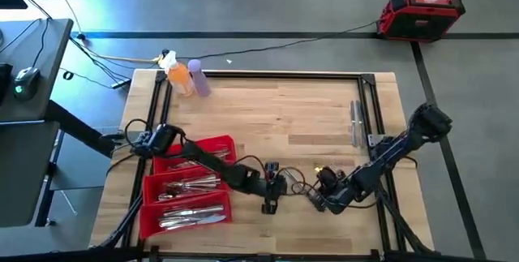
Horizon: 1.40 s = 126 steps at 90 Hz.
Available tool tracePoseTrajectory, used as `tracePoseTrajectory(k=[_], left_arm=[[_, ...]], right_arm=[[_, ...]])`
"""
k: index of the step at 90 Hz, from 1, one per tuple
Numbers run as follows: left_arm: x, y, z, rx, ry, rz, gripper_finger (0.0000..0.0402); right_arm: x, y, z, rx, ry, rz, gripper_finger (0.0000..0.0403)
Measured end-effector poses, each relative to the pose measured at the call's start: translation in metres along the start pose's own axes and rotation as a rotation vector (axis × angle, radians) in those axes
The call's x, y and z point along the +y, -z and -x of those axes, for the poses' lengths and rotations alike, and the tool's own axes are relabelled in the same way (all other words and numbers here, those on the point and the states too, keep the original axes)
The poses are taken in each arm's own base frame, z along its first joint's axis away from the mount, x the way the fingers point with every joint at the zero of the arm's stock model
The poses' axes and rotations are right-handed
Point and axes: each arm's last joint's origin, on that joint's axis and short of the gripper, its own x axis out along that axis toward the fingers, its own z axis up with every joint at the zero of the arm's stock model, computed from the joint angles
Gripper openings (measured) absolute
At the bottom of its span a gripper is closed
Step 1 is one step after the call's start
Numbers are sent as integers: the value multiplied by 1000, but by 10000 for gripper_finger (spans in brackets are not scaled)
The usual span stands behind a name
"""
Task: Sort silverware
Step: Put the silver knife in the bottom red bin
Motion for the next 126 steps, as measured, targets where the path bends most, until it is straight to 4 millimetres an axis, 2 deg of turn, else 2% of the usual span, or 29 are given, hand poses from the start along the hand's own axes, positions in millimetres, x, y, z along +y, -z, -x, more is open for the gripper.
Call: tracePoseTrajectory(k=[12,21,39,47,60,72,83,94,111,126], left_arm=[[-19,-13,3,-65,85,-43,0],[-25,-12,-9,-90,103,-74,0],[-12,-25,-40,-117,85,-70,0],[-6,-24,-54,-93,103,-64,0],[-1,-24,-61,-74,130,-37,0],[0,-21,-64,-50,130,-33,0],[0,-20,-64,-47,130,-33,0],[-1,-20,-64,-46,130,-35,0],[-1,-18,-64,-37,129,-37,0],[-1,-18,-65,-36,129,-30,0]], right_arm=[[6,11,4,-31,-67,25,1],[12,16,6,-72,-124,24,11],[14,20,-7,-65,-124,25,75],[14,19,-16,-50,-102,18,109],[17,16,-30,-43,-126,6,142],[24,10,-32,-6,-198,83,146],[25,3,-20,5,-225,117,146],[28,-1,-3,-75,-260,125,146],[17,1,5,-144,-162,87,145],[5,6,-6,-122,-37,9,145]])
